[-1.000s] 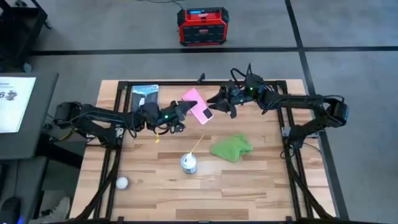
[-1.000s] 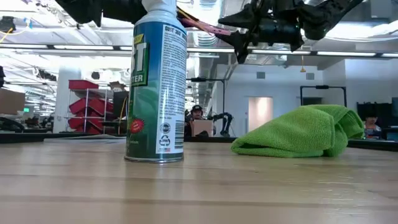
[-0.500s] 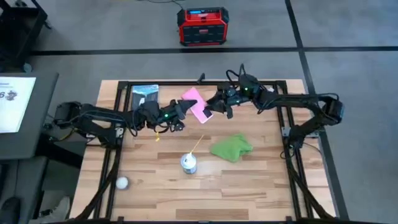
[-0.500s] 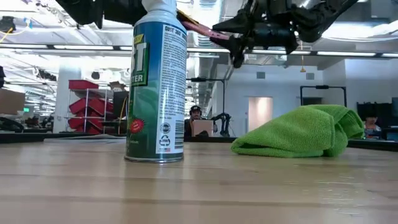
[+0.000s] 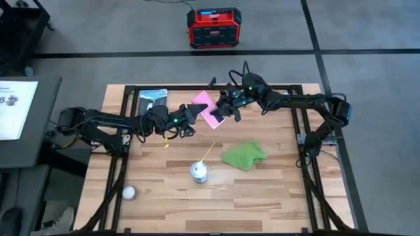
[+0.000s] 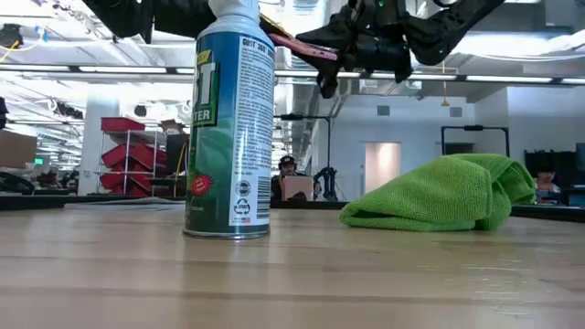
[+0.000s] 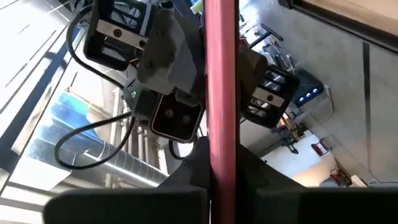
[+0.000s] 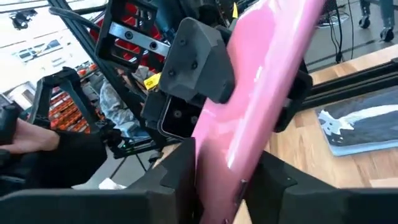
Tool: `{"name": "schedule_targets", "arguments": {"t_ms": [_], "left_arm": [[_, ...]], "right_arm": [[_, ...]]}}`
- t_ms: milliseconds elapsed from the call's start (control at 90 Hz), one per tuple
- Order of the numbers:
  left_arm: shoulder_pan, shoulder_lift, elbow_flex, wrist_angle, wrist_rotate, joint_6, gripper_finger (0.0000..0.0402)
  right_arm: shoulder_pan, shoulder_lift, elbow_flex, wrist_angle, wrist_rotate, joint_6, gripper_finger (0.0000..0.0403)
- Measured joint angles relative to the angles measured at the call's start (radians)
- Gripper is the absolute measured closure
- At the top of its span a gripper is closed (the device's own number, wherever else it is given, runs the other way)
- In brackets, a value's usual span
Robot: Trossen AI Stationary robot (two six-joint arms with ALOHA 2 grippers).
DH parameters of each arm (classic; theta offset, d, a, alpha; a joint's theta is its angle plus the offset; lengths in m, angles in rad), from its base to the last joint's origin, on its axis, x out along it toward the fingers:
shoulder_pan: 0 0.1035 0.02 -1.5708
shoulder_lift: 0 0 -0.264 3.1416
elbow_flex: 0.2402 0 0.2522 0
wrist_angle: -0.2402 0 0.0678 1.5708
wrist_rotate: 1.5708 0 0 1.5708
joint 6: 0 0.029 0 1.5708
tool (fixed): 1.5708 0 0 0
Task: Apply microfiber cloth
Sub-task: Spray the back of the black cellphone with the white spray bottle
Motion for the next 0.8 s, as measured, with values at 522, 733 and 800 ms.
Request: {"name": "schedule_targets", "arguments": {"t_ms": [522,733,800], "left_arm": [[-0.006,0.000,0.002,-0.019,0.001,-0.038,0.0354],[-0.015,0.000,0.001,-0.023,-0.010,-0.095,0.0318],[-0.015,0.000,0.001,-0.015,-0.013,-0.112,0.0306]], "right_arm": [[-0.013,0.000,0.000,-0.018,-0.032,-0.024,0.0383],[-0.014,0.000,0.000,-0.036,-0.033,-0.052,0.0387],[-0.014,-0.001,0.000,-0.036,-0.035,-0.055,0.0387]]}}
